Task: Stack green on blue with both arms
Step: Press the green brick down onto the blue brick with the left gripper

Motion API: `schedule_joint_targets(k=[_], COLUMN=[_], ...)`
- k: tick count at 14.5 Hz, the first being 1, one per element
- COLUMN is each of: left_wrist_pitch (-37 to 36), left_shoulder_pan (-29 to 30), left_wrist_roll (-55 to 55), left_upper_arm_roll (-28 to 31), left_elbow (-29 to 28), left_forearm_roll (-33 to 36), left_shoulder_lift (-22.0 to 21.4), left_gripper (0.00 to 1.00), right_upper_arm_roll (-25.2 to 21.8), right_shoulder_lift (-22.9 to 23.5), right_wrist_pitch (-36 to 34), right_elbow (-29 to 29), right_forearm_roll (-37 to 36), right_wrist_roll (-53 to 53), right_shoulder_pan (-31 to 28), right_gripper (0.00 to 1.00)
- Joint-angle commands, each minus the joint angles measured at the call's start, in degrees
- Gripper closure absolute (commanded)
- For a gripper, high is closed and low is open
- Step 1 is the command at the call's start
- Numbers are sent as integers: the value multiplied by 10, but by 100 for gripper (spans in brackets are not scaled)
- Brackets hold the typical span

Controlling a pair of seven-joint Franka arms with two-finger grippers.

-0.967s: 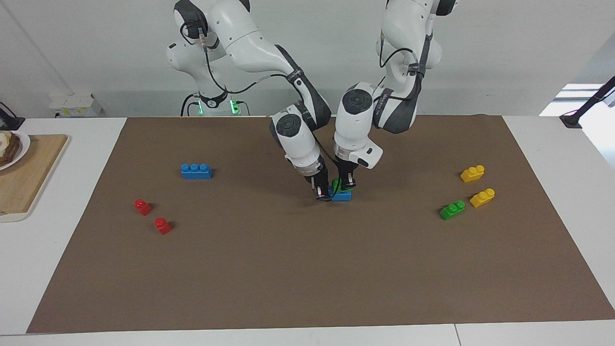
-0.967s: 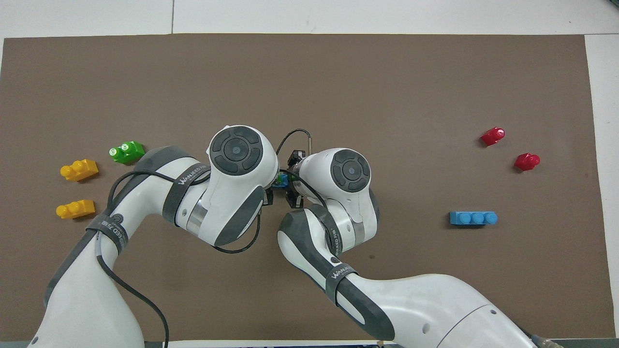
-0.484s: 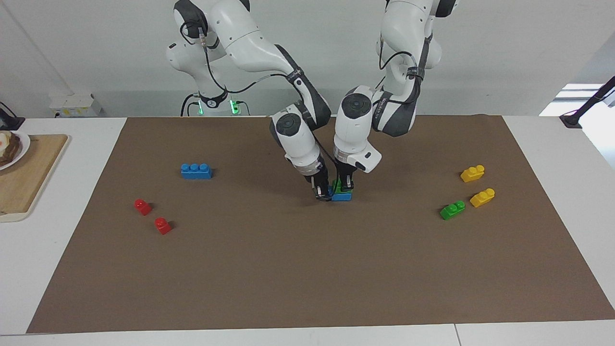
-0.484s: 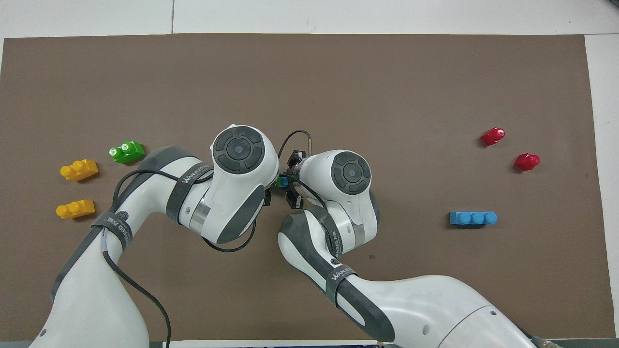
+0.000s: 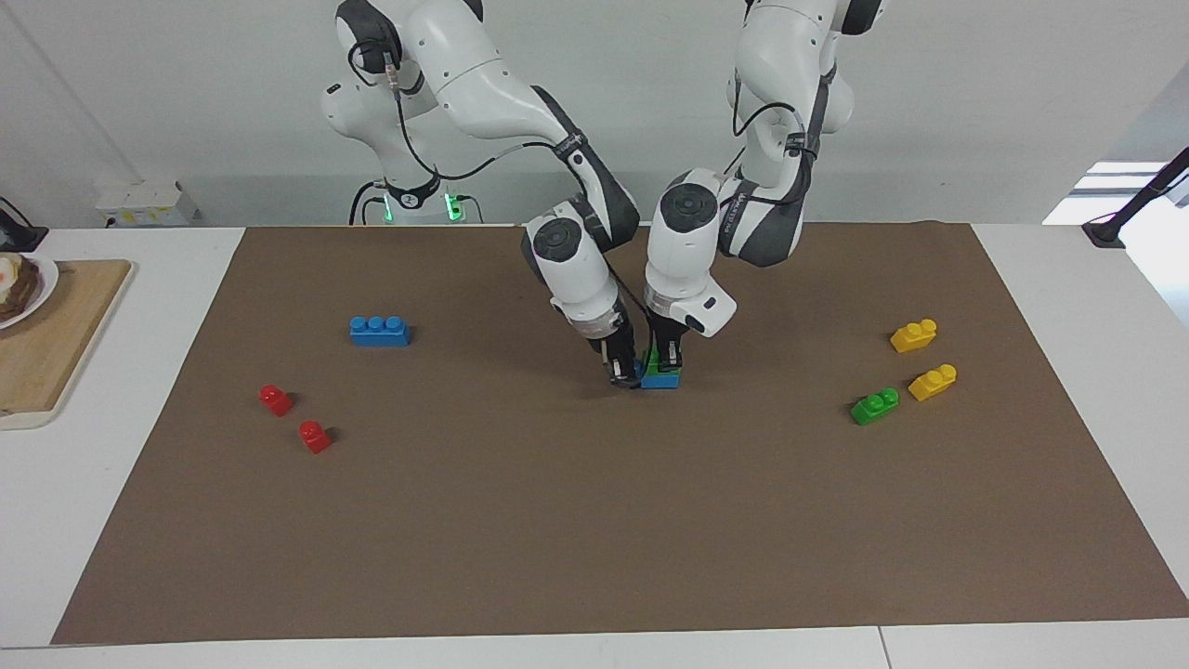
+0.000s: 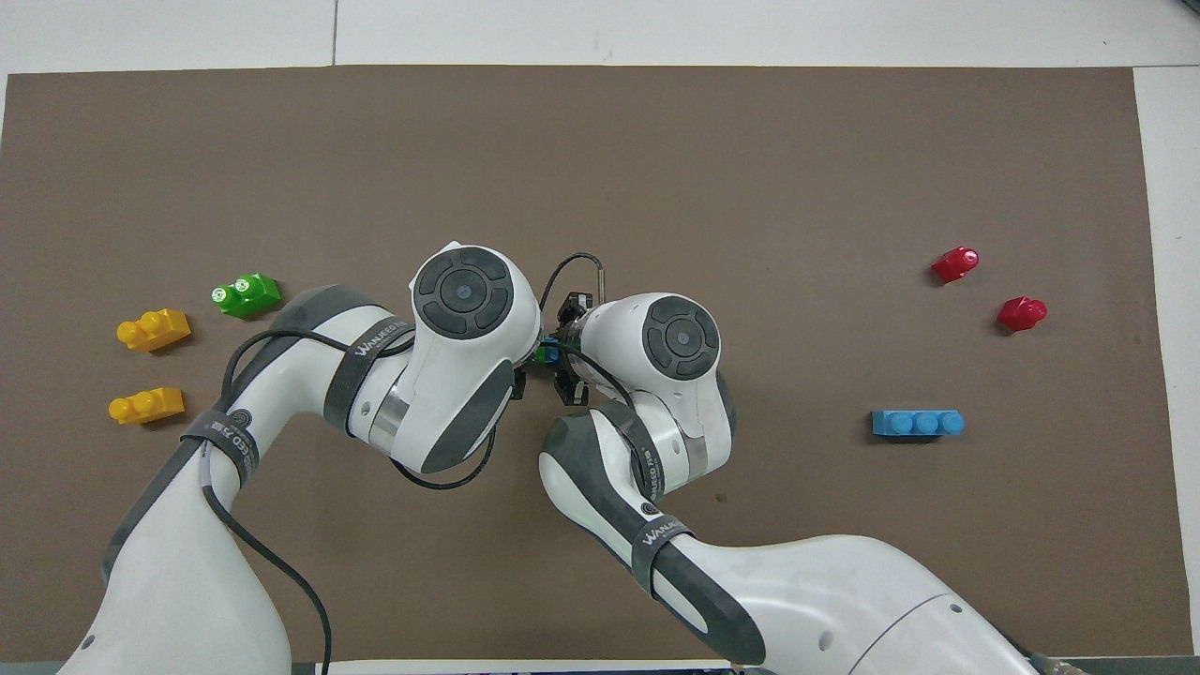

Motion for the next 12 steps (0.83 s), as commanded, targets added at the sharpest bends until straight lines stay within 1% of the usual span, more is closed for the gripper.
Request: schedule_joint_targets(k=[1,2,3,4,5,7,8,9,10,12], left_wrist_pitch=[17,10,1,-8,-11,-22,-31,-41,-54,-83], left_shoulder_pan=[2,4,7,7,8,31,37,44,51,65], left_wrist_roll=[5,5,5,5,5,8,12,21,47,116], left_upper_arm_roll=[7,8,8,11,13,12,13,13,13,13], left_elbow=[-22,-17,-12,-10,-10,-9,-9,-9,-9,-12], left_forearm_roll=[1,1,1,1,1,1,1,1,1,1], left_shoulder_lift=[8,9,8,3,-4,-23,-33,-41,-49,-68], left_gripper=[3,0,0,0,0,0,0,0,0,0], right_upper_arm_roll=[-5,-5,-5,-5,-5,-5,-5,-5,-5,-5], right_shoulder_lift=[10,10,10,10,10,10,10,10,10,10], right_wrist_pitch=[31,31,31,32,31,31,29,27,27,20], right_elbow=[-23,-23,-23,-23,-23,-20,-17,-15,-13,-2], right_forearm_roll=[-17,-17,-17,-17,-16,-16,-15,-14,-14,-12], right_wrist_roll=[7,7,7,7,7,5,5,5,4,4], right_shoulder_pan=[-8,-8,-10,-10,-11,-13,-13,-15,-17,-21], right_gripper=[100,100,98,94,84,36,24,19,15,14])
